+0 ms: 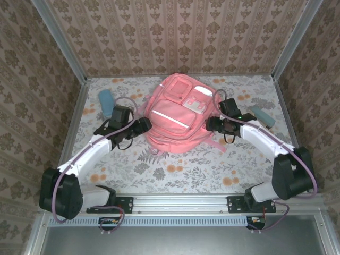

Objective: Pack the student bag

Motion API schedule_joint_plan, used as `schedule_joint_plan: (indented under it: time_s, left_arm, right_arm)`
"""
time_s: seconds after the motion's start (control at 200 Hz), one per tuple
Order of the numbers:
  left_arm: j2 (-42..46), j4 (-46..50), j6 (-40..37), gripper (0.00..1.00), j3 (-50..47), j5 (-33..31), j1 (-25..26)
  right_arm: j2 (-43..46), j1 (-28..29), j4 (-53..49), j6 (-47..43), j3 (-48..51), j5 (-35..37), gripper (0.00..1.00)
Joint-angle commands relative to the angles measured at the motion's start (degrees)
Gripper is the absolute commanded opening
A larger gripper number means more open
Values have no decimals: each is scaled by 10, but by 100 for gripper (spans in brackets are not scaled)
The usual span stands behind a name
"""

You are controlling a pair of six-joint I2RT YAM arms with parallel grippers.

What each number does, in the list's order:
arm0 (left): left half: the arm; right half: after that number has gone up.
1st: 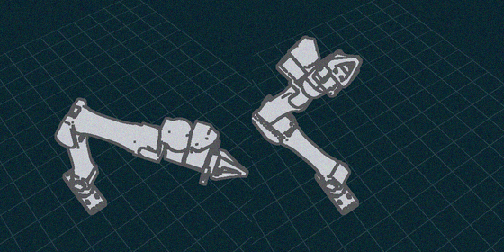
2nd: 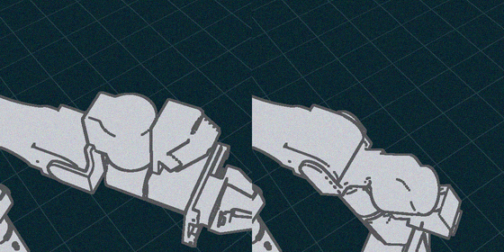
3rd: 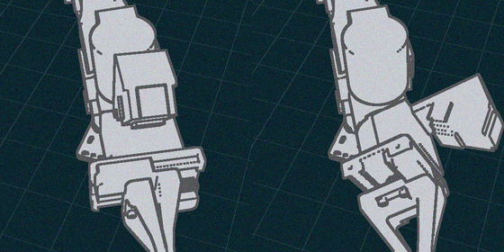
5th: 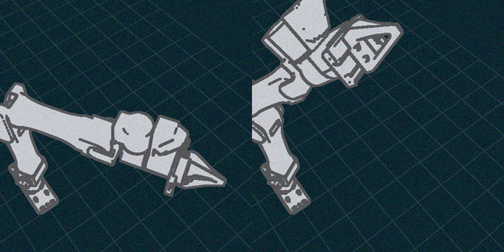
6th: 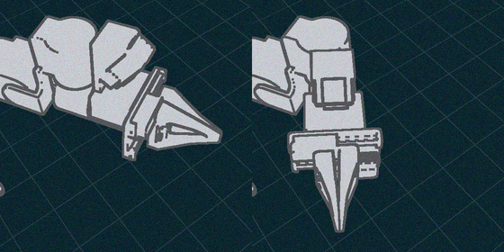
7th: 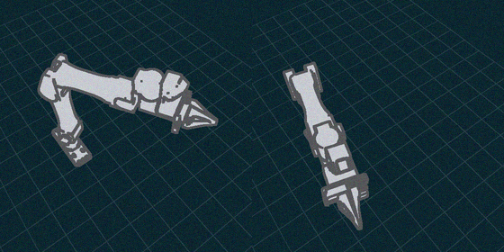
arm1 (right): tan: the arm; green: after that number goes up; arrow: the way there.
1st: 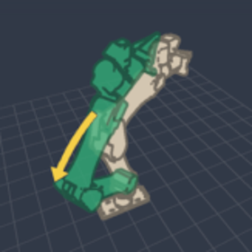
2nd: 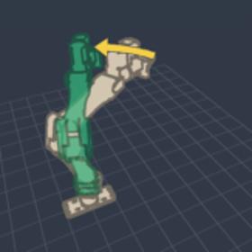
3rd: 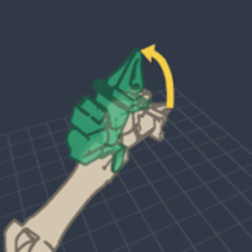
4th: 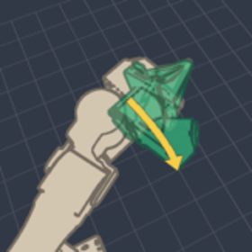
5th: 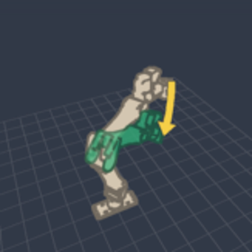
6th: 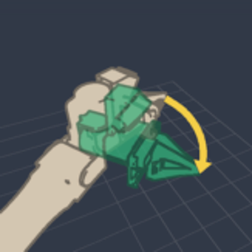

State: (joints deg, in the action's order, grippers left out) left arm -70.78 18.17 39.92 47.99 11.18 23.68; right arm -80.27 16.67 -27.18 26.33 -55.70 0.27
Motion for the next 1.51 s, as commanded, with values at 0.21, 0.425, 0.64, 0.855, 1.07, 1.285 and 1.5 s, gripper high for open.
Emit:
schedule_joint_plan:
  time_s: [0.21,0.425,0.64,0.855,1.07,1.285,1.5]
  left_arm:
    - [-138,118,-303,85,202,-61,115]
    - [-273,131,-348,83,315,-92,123]
    - [-400,142,-305,62,415,-32,78]
    - [-428,161,-288,52,386,16,69]
    - [-363,114,-251,52,245,72,72]
    - [-303,125,-251,57,226,38,85]
    - [-275,192,-300,68,305,-84,151]
  right_arm:
    - [26,-32,53,54,18,-81,86]
    - [-35,-39,107,126,13,-152,83]
    - [-100,-44,150,165,14,-174,76]
    - [-166,-57,181,157,-7,-192,63]
    - [-240,-60,189,116,-62,-229,59]
    - [-224,-60,162,89,-81,-226,59]
    - [-130,-64,109,63,-46,-154,78]
